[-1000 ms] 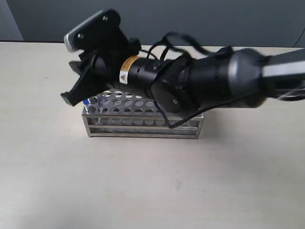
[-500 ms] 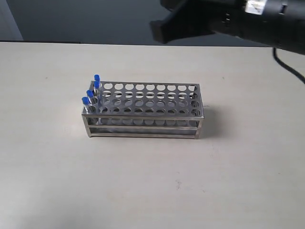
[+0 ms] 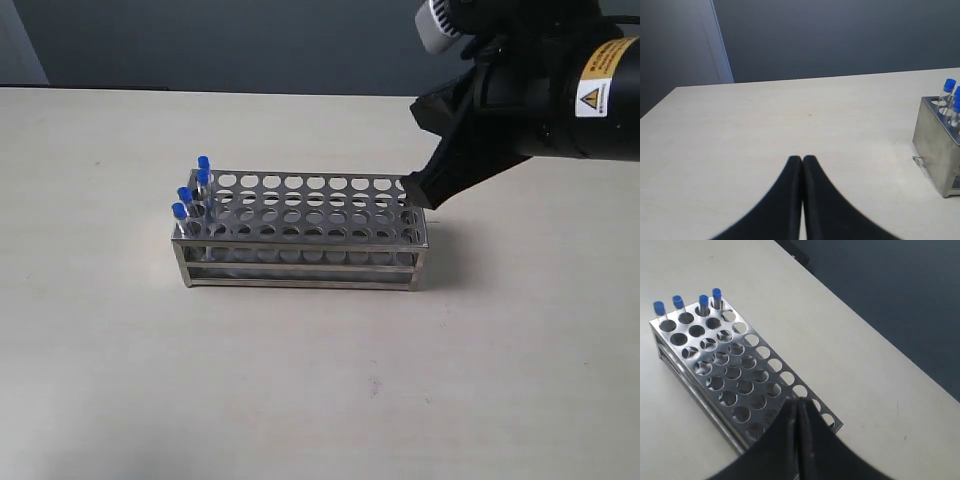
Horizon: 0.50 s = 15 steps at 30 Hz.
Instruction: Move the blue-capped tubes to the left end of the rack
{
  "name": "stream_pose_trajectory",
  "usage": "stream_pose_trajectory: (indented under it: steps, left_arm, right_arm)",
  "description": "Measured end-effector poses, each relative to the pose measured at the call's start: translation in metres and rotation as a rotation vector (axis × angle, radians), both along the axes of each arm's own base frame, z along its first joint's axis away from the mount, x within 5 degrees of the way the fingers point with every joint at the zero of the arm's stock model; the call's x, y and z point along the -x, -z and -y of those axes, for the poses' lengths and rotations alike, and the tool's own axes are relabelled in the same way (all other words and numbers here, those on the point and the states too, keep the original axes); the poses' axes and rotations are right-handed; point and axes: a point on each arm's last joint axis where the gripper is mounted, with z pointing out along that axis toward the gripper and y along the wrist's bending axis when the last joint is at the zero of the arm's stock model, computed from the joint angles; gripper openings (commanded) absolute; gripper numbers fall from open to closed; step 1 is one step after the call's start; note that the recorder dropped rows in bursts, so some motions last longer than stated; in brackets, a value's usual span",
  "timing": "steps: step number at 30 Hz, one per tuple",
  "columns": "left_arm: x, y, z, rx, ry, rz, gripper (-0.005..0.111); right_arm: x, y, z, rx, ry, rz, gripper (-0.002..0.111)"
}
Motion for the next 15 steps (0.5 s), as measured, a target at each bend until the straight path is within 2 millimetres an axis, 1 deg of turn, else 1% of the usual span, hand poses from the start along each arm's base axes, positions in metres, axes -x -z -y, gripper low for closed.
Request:
stream_pose_trajectory:
  steps: [2,4,5,8,10,12,15]
  left_arm:
    - [0.000,0.000,0.000,0.000,0.000,0.000,0.000]
    - [0.000,0.000,0.000,0.000,0.000,0.000,0.000]
    - [0.000,0.000,0.000,0.000,0.000,0.000,0.000]
    - [0.000,0.000,0.000,0.000,0.000,0.000,0.000]
    - [0.000,0.000,0.000,0.000,0.000,0.000,0.000]
    - [0.000,0.000,0.000,0.000,0.000,0.000,0.000]
    - [0.000,0.000,0.000,0.000,0.000,0.000,0.000]
  right_arm:
    - [0.002,-0.001,0.001,-0.029,-0.002,0.027,0.000]
    - [0.008,-0.002,0.003,-0.086,-0.018,0.089,0.000]
    - [0.013,0.002,0.006,-0.108,-0.029,0.115,0.000]
    - [0.035,0.011,0.021,-0.209,-0.050,0.217,0.000]
    - [0.053,0.021,0.039,-0.321,0.007,0.227,0.000]
    - [0.066,0.030,0.063,-0.432,0.122,0.218,0.000]
    - [0.088,0.042,0.097,-0.517,0.272,0.274,0.000]
